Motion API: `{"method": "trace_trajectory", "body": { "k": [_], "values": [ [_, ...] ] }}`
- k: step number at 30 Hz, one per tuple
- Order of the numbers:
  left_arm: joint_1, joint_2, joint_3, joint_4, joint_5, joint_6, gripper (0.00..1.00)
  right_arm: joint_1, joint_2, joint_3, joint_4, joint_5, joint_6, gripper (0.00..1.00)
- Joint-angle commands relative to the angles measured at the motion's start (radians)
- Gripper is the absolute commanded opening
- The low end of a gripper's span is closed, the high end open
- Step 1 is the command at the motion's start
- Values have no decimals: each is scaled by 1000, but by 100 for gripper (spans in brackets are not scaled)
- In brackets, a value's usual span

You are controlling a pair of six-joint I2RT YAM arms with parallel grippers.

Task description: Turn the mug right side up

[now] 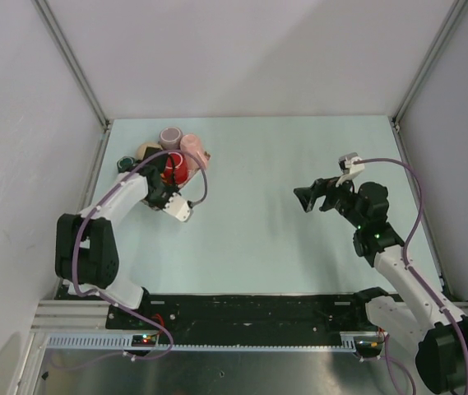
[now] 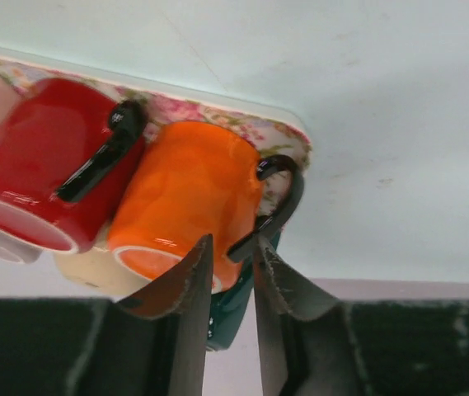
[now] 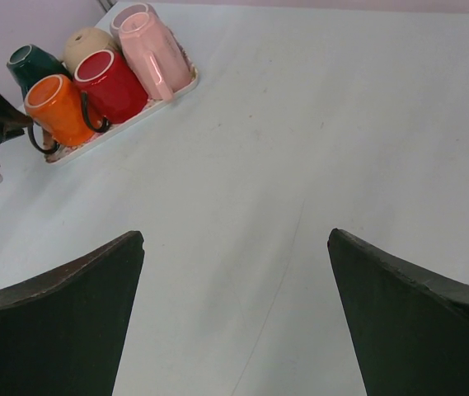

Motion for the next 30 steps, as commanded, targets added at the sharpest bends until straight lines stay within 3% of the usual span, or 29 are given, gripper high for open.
{"method": "trace_trajectory", "body": {
  "k": [1, 7, 10, 13, 17, 23, 30],
  "values": [
    [-16, -32, 116, 0, 167, -262, 38, 16, -30, 39, 8, -1, 13, 100],
    [53, -89, 192, 50, 412, -1340, 56, 52, -43, 39, -56, 28, 13, 100],
    [87, -166, 64, 199, 290, -1741, 71, 64, -36, 38, -58, 38, 13, 100],
    [106, -205, -39, 305, 82, -1990, 82, 70, -29, 39, -52, 37, 14, 100],
    [111, -169, -62, 338, -48, -2095, 79, 77, -28, 39, -52, 25, 6, 100],
    [139, -42, -54, 362, -122, -2135, 61, 82, -45, 39, -72, 47, -5, 100],
    [147, 54, -37, 392, -159, -2100, 59, 82, -69, 39, -82, 60, -22, 100]
  ]
}}
